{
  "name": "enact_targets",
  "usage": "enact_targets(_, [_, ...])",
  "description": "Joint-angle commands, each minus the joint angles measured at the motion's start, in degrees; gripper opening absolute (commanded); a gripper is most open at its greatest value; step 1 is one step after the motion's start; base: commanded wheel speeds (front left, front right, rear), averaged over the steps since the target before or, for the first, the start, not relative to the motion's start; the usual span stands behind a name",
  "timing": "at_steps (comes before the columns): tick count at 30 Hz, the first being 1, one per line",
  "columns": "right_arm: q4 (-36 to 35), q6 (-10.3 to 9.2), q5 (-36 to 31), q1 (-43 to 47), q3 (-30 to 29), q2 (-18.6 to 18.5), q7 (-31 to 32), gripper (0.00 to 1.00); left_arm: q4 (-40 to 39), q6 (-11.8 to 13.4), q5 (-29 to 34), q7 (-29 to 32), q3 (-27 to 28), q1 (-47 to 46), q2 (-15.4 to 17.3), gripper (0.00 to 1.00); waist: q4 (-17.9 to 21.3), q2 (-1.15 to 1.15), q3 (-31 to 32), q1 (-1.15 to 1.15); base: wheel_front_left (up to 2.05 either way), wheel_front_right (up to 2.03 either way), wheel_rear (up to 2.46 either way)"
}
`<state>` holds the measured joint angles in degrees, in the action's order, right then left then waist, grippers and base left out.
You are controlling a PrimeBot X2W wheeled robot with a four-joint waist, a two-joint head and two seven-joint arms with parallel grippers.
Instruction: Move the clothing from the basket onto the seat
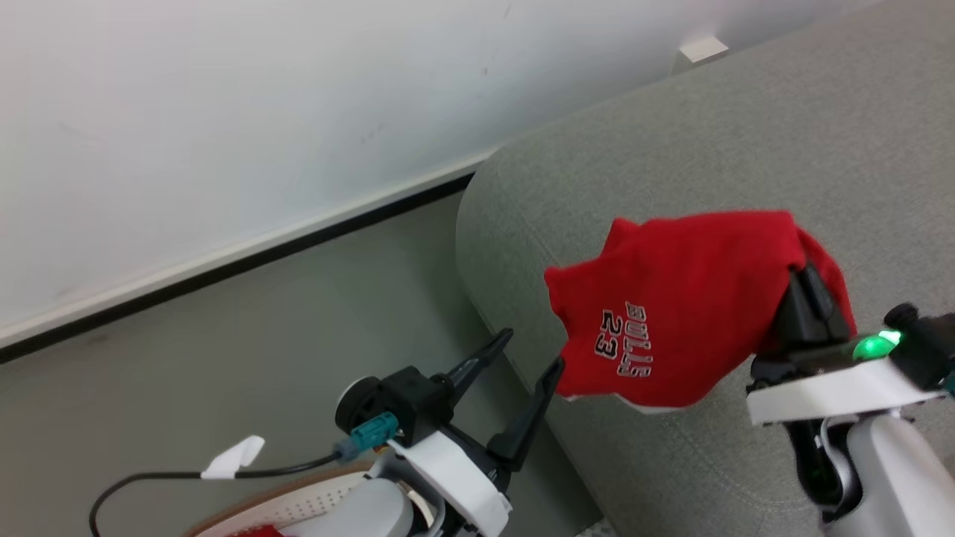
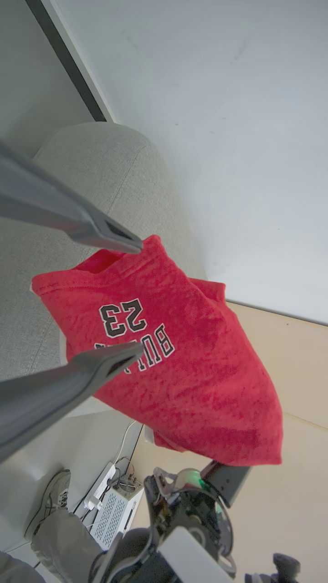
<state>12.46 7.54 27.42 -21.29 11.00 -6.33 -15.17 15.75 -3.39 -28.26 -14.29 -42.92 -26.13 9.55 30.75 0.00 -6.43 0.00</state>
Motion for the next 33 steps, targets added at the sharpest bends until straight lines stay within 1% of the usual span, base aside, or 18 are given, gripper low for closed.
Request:
enact_targets(1, [1.2,-0.1,1.2,-3.6,-0.2,-1.2,0.0,0.0,-0.4,0.2,1.2,0.1,0.1,-1.3,0.9,1.0,-1.0,0.0,-2.6,0.0,0.0,0.0,0.0])
enact_targets(3, [3.0,-0.1,5.0,-6.8,-0.2,-1.2,0.0,0.0,-0.7,0.3,1.4,0.6,0.2,-1.8,1.8,1.0,-1.6,0.0,-4.3,0.0,0.0,0.0,0.0])
enact_targets(6, [5.9,-0.1,8.1,-12.6,-0.1,-3.9,0.0,0.0,-1.9,0.3,1.9,1.5,0.5,-2.9,3.0,1.0,-2.5,0.0,-7.2,0.0,0.0,0.0,0.0])
enact_targets(11, [11.7,-0.1,9.1,-21.9,-1.9,-7.7,0.0,0.0,-4.5,0.8,2.8,4.1,0.8,-5.2,5.5,1.0,-4.6,0.0,-13.3,0.0,0.0,0.0,0.0])
enact_targets(13, [14.3,-0.1,8.9,-25.1,-4.2,-9.0,0.0,0.0,-5.7,0.7,3.4,5.2,0.7,-6.6,5.9,1.0,-5.8,0.0,-16.1,0.0,0.0,0.0,0.0])
enact_targets(16, [18.1,-0.1,8.7,-29.1,-7.2,-9.9,0.0,0.0,-7.4,0.7,4.0,6.7,0.7,-8.4,6.8,1.0,-7.7,0.0,-19.8,0.0,0.0,0.0,0.0])
enact_targets(18, [21.5,-0.1,8.7,-31.5,-7.7,-10.8,0.0,0.0,-8.4,0.8,4.7,7.7,0.7,-9.4,7.6,1.0,-9.0,0.0,-22.1,0.0,0.0,0.0,0.0])
enact_targets(22, [30.1,-0.1,6.5,-36.2,-8.5,-13.4,0.0,0.0,-9.7,0.9,5.2,9.0,0.8,-10.2,9.0,1.0,-11.1,0.0,-25.1,0.0,0.0,0.0,0.0])
enact_targets(26, [41.5,-0.1,2.0,-39.7,-9.1,-15.9,0.0,0.0,-10.5,1.5,4.9,9.4,1.3,-10.2,10.2,1.0,-13.3,0.0,-26.8,0.0,0.0,0.0,0.0])
enact_targets(27, [41.5,-0.1,2.0,-39.7,-9.1,-15.9,0.0,0.0,-10.5,1.5,4.9,9.4,1.3,-10.2,10.2,1.0,-13.3,0.0,-26.8,0.0,0.0,0.0,0.0])
enact_targets(30, [49.1,-0.1,-2.8,-40.6,-7.8,-16.5,0.3,0.0,-10.5,2.0,4.3,9.3,1.6,-9.5,10.2,1.0,-14.5,0.0,-27.1,0.0,0.0,0.0,0.0])
enact_targets(33, [55.8,-0.11,-5.5,-41.0,-6.2,-16.2,3.0,0.0,-10.3,2.2,3.9,8.9,1.6,-8.9,10.3,1.0,-15.1,0.0,-26.7,0.0,0.0,0.0,0.0])
